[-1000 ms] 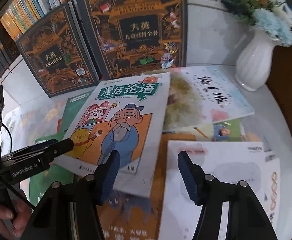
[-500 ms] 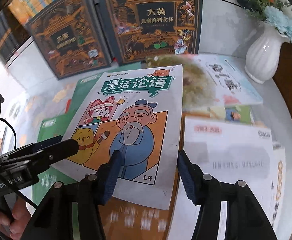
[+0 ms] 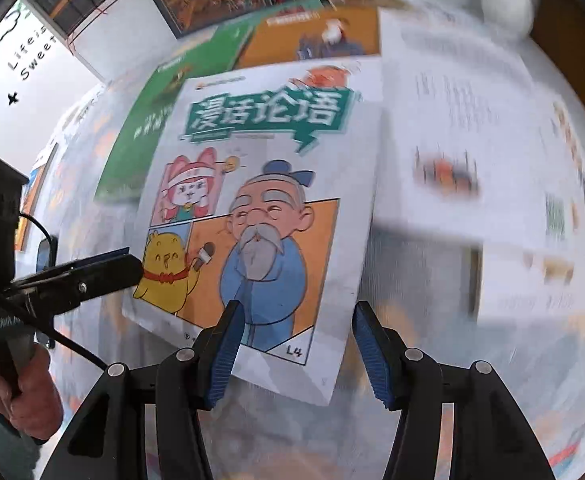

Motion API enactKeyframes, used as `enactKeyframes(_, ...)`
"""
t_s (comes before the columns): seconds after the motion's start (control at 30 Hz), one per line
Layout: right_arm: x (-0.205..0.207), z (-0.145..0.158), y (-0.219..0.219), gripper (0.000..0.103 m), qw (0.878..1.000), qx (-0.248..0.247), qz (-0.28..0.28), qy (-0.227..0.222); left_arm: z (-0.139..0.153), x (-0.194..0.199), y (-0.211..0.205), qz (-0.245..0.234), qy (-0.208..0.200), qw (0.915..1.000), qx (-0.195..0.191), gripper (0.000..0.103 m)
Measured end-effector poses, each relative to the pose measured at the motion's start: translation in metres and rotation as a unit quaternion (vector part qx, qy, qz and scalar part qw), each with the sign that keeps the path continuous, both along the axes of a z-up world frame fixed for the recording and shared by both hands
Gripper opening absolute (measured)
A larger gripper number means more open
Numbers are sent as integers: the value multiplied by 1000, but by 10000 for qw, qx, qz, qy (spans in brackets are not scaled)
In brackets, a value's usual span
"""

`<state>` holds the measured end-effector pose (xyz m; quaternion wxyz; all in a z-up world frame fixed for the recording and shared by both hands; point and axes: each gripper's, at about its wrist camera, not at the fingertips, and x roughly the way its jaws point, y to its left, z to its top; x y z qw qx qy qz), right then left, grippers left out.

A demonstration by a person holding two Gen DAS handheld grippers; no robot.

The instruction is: Organize books

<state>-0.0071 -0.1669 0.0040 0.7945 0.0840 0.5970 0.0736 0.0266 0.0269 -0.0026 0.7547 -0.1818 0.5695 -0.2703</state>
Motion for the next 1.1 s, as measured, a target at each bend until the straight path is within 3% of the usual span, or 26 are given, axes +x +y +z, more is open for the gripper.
enactKeyframes(0.1,-5,1,-5,55,9993,-317,-24,-177,-3,-8,9,244,-19,9997,-36,50)
enactKeyframes(0.27,-17,-8,5,57,9998,143,25,-149,-1,-13,-10,-46,-184,9990,413,50)
enactKeyframes(0.37,-23,-7,18,57,9995,125,-108,-269,0,-13,-9,25,-158,9993,337,51)
enactKeyframes(0.4,-25,-8,13,57,9994,172,-147,-273,1,-14,-3,97,-85,9999,68,51)
enactKeyframes(0.47,-22,-7,3,57,9983,466,-220,-273,7,-20,16,264,27,9950,-961,51)
enactKeyframes(0.53,-24,-9,-4,57,9965,727,-292,-297,14,-24,29,336,91,9809,-1916,51)
enactKeyframes(0.57,-24,-9,-7,58,9956,816,-342,-298,17,-25,31,322,105,9757,-2166,51)
enactKeyframes(0.6,-25,-10,-10,58,9950,869,-384,-301,19,-25,27,329,88,9760,-2152,51)
enactKeyframes(0.67,-29,-10,-15,59,9941,948,-426,-326,15,-24,16,356,-7,9871,-1561,51)
enactKeyframes(0.73,-33,-9,-18,59,9943,919,-415,-349,2,-23,9,394,40,9955,-866,42)
enactKeyframes(0.8,-31,-8,-12,59,9943,898,-420,-388,-10,-24,3,369,183,9970,-651,29)
enactKeyframes(0.87,-32,-6,-13,60,9942,887,-421,-431,-17,-26,-2,343,226,9980,-485,25)
enactKeyframes(0.97,-26,-6,4,64,9948,803,-508,-358,-20,-26,-10,346,296,9977,-512,23)
enactKeyframes(1.03,-20,-7,-6,65,9933,988,-568,-195,-21,-25,-10,412,513,9932,-962,23)
enactKeyframes(1.1,-14,-8,-25,65,9856,1531,-714,9,-18,-27,-7,545,760,9817,-1660,23)
